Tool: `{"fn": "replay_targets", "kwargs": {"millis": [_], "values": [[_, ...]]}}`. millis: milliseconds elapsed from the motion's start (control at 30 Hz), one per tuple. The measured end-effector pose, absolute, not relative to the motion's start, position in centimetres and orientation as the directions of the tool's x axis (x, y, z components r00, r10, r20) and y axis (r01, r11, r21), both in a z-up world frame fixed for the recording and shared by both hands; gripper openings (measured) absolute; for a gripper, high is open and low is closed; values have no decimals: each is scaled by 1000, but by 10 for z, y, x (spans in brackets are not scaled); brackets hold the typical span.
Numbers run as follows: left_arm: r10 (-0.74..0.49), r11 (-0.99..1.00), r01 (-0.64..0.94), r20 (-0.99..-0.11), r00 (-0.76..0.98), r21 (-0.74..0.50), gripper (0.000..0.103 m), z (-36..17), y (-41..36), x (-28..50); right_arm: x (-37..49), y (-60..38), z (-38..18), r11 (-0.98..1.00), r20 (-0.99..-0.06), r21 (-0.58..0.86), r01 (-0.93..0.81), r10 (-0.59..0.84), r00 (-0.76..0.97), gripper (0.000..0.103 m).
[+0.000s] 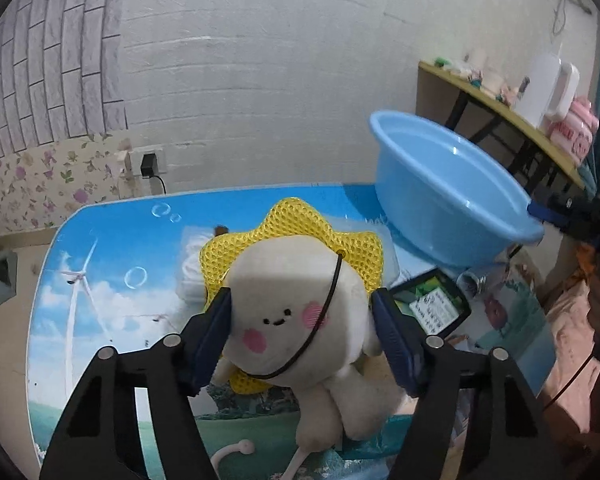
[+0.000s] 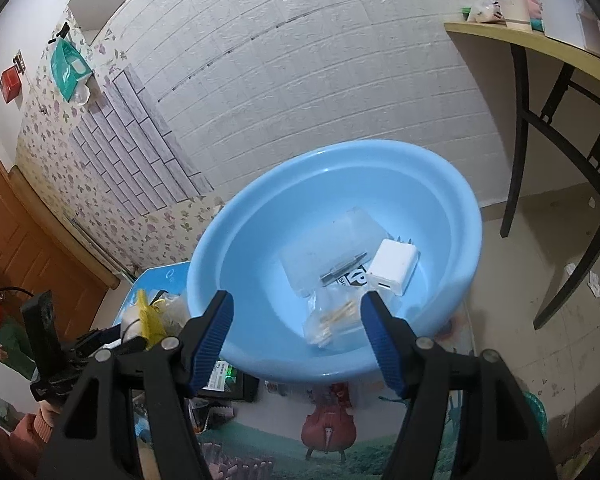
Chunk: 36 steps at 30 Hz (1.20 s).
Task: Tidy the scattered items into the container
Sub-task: 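Carry the white plush toy over the basin and open the left tool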
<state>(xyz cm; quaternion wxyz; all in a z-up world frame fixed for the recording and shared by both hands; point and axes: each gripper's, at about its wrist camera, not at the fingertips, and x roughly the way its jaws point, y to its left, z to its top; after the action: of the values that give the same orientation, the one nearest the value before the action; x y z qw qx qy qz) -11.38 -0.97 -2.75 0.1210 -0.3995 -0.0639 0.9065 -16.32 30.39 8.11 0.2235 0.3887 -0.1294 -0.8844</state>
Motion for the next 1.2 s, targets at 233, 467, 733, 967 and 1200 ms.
{"fn": "replay_targets", "kwargs": {"millis": [233, 467, 733, 967, 1200], "values": [[282, -959, -196, -646, -710, -203, 68, 8, -5, -105, -162, 300, 84, -860, -620, 405, 311, -508, -598, 66], [332, -943, -271, -599, -729, -194, 68, 36, 27, -123, -157, 306, 84, -876, -614, 373, 305, -480, -627, 66], [424, -897, -409, -584, -692, -167, 71, 51, 99, -156, -152, 321, 86, -890, -597, 345, 299, -454, -661, 66], [427, -884, -451, -609, -669, -124, 78, 43, 141, -169, -152, 340, 79, -890, -595, 360, 280, -450, -666, 66], [427, -878, -464, -620, -658, -113, 81, 43, 151, -169, -152, 346, 76, -886, -591, 380, 266, -453, -667, 66]]}}
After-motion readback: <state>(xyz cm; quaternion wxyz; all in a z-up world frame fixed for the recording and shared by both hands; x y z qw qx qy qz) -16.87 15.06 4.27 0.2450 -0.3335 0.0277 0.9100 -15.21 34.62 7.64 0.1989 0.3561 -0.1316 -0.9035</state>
